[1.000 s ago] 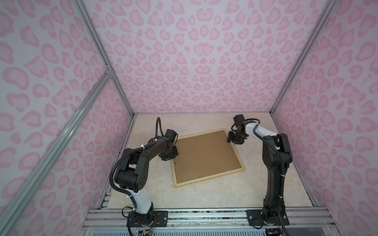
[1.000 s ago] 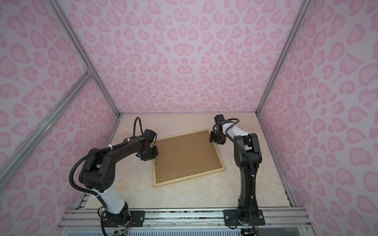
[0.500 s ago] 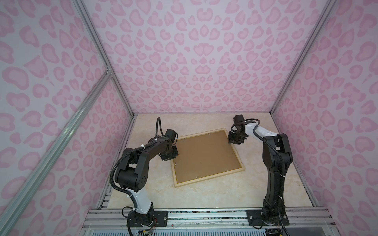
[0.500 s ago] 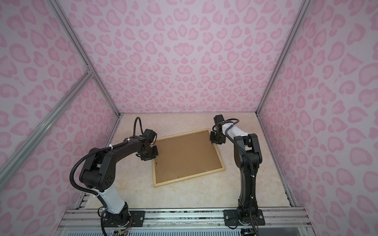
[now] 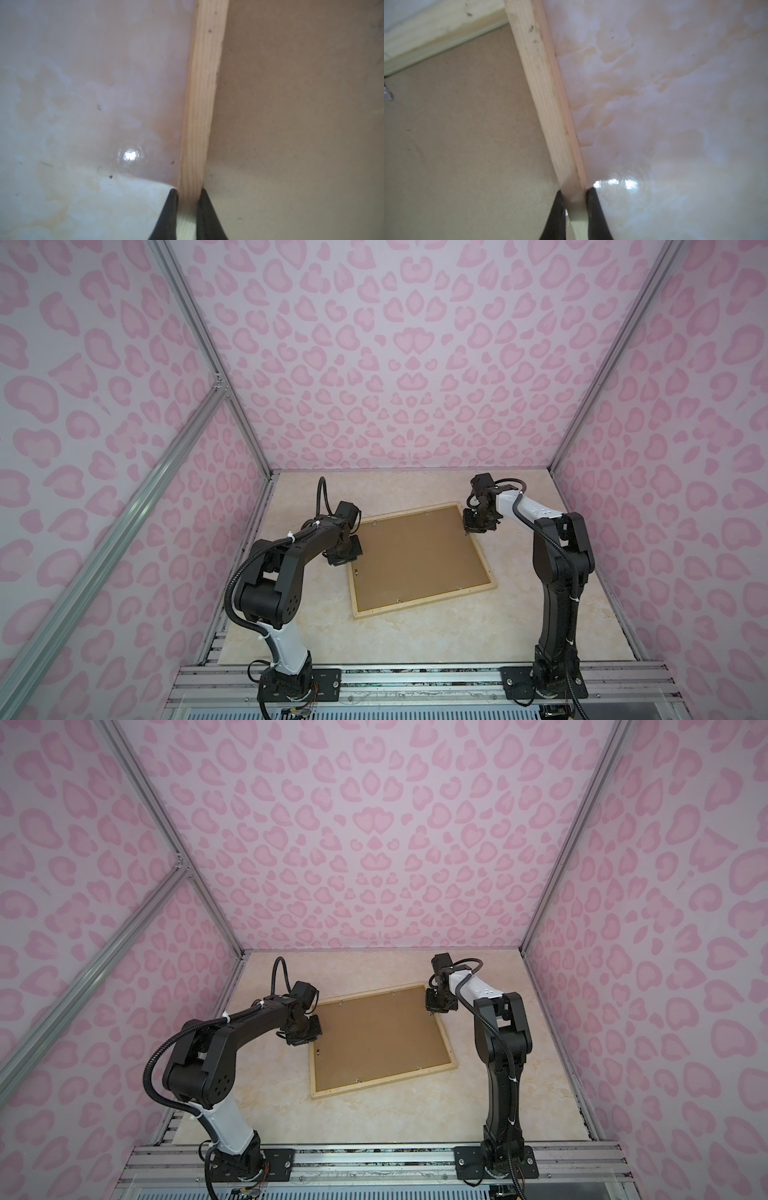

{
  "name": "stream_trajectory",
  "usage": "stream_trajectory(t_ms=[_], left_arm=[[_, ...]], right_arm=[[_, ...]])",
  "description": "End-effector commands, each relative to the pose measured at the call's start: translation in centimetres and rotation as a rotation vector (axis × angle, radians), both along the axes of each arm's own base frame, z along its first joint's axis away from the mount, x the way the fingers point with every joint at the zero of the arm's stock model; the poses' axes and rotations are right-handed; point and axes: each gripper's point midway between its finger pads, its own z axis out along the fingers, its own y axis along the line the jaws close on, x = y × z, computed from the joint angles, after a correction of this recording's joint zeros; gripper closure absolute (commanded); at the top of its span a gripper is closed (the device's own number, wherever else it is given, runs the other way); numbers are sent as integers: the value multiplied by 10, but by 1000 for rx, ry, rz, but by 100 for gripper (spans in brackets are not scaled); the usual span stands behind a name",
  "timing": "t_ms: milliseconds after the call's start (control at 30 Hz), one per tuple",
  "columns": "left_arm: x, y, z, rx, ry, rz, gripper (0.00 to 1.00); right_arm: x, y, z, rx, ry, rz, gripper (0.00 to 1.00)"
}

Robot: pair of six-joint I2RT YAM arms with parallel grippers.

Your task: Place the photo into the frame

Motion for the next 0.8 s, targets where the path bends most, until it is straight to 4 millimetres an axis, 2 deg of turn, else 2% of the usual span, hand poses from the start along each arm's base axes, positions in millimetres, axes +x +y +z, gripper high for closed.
stream_trajectory(t_ms=[0,100,200,267,367,500,633,700,767], left_arm=[[19,-29,4,-145,-51,-8,69],[22,-26,21,-137,-82,-7,43],[14,-9,40,-77,-136,31,16],[5,-5,46,-73,-152,38,9],[-15,-4,39,-78,-119,27,6],[-32,-4,26,-82,-78,21,9],[-30,-4,23,-69,-68,17,15],[-27,-4,16,-59,-45,22,20],[-25,-7,8,-62,-16,26,21]], right_arm=[[-11,9,1,60,59,-89,79],[-9,1,12,23,29,-89,56],[-14,-7,28,-8,-26,-89,38],[-22,-10,32,-13,-34,-83,34],[-45,-12,20,-9,9,-70,35],[-67,-15,2,-8,43,-66,44],[-78,-17,-10,-8,67,-65,58],[-81,-16,-14,-9,75,-63,64],[-83,-16,-17,-6,81,-61,70]])
